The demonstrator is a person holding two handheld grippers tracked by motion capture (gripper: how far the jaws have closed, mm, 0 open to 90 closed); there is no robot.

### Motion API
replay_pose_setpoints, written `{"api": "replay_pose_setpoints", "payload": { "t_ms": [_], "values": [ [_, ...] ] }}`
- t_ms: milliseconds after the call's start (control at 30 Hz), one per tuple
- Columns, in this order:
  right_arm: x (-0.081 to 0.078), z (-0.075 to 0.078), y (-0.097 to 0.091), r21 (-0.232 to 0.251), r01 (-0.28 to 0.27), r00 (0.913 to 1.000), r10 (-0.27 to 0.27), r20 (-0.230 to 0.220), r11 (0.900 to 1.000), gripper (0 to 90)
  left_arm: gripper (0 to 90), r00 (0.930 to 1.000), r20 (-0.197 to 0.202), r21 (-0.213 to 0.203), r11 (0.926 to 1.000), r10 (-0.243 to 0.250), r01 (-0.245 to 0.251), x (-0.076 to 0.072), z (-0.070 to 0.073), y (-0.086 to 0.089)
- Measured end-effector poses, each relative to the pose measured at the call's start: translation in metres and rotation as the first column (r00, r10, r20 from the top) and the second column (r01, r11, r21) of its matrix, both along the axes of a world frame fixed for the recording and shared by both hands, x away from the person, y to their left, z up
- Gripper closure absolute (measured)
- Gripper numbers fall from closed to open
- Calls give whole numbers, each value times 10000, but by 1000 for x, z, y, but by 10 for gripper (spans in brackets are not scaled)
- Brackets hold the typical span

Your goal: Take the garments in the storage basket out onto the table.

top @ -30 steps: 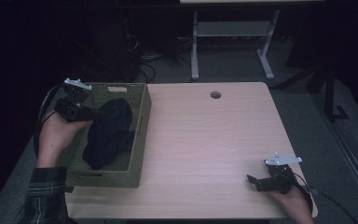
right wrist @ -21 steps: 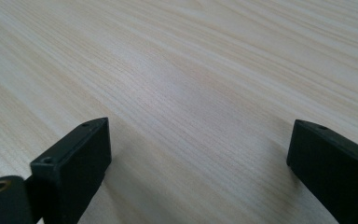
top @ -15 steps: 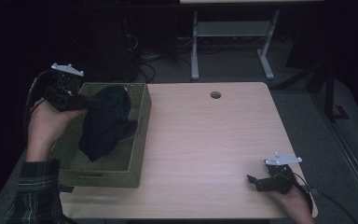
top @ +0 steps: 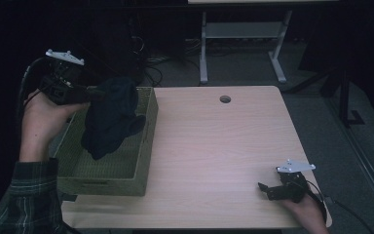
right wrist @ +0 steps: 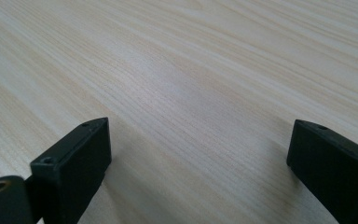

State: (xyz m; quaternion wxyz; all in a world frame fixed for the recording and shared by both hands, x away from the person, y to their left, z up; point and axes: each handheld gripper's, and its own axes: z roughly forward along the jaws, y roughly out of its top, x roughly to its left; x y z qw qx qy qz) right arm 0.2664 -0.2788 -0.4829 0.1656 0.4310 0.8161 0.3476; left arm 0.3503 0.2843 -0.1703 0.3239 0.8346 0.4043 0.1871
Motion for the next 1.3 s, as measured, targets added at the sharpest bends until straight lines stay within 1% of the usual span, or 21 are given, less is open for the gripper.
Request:
{"api": "replay_pose_setpoints", "payload": {
  "t_ms": [33, 67, 167, 200, 267, 400, 433, 467, 500, 567, 633, 733, 800, 967, 1000, 1033, 1100, 1167, 1300],
  "values": [
    [0, 0, 0, 0, 0, 10000, 0, 5, 10000, 58, 822, 10000, 30, -30, 10000, -31, 31, 0, 2, -2],
    [0, 0, 0, -7, -19, 10000, 19, 26, 10000, 58, 821, 9999, 26, 38, 9999, -138, 138, 0, 4, -3],
    [0, 0, 0, 10, -1, 10000, 1, -13, 10000, 58, 821, 9997, 33, -105, 9996, -249, 249, 0, 6, -8],
    [0, 0, 0, 10, 0, 10000, 0, -17, 10000, 58, 821, 9995, 39, -85, 9994, -326, 327, 1, 7, -10],
    [0, 0, 0, 7, -4, 10000, 4, -10, 10000, 58, 822, 9989, -33, -162, 9988, -460, 459, 2, 7, -14],
    [0, 0, 0, 7, -4, 10000, 4, -11, 10000, 58, 822, 9969, -155, -118, 9969, -774, 772, 4, 8, -24],
    [0, 0, 0, 7, 2, 10000, -2, -18, 10000, 58, 822, 9969, -155, -118, 9969, -774, 772, 4, 8, -24],
    [0, 0, 0, 11, 9, 10000, -9, -26, 10000, 58, 822, 9955, -225, -142, 9956, -925, 922, 5, 9, -30],
    [0, 0, 0, 12, 6, 10000, -6, -25, 10000, 58, 822, 9941, -227, -99, 9943, -1063, 1061, 6, 10, -33],
    [0, 0, 0, 11, 5, 10000, -5, -25, 10000, 58, 822, 9925, -272, -211, 9927, -1190, 1184, 6, 11, -39],
    [0, 0, 0, 13, 9, 10000, -9, -23, 10000, 58, 822, 9906, -299, -204, 9909, -1336, 1330, 6, 13, -45],
    [0, 0, 0, 14, 5, 10000, -5, -20, 10000, 58, 822, 9861, -305, -61, 9865, -1635, 1634, 8, 15, -54],
    [0, 0, 0, 14, 7, 10000, -7, -21, 10000, 58, 822, 9830, -336, -43, 9836, -1804, 1804, 8, 17, -60],
    [0, 0, 0, 16, 11, 10000, -11, -29, 10000, 58, 822, 9773, -370, 20, 9779, -2087, 2090, 9, 18, -75],
    [0, 0, 0, 16, 11, 10000, -11, -29, 10000, 58, 822, 9773, -370, 20, 9779, -2087, 2090, 9, 18, -75],
    [0, 0, 0, 12, 10, 10000, -10, -25, 10000, 58, 821, 9744, -425, 6, 9753, -2209, 2211, 10, 16, -81],
    [0, 0, 0, 12, 9, 10000, -9, -26, 10000, 58, 821, 9713, -467, 25, 9723, -2334, 2338, 10, 15, -88],
    [0, 0, 0, 15, 15, 10000, -15, -25, 10000, 58, 821, 9678, -510, -39, 9691, -2464, 2465, 10, 13, -95],
    [0, 0, 0, 10, 4, 10000, -4, -21, 10000, 58, 822, 9590, -638, -54, 9610, -2762, 2765, 11, 8, -111]
  ]
}}
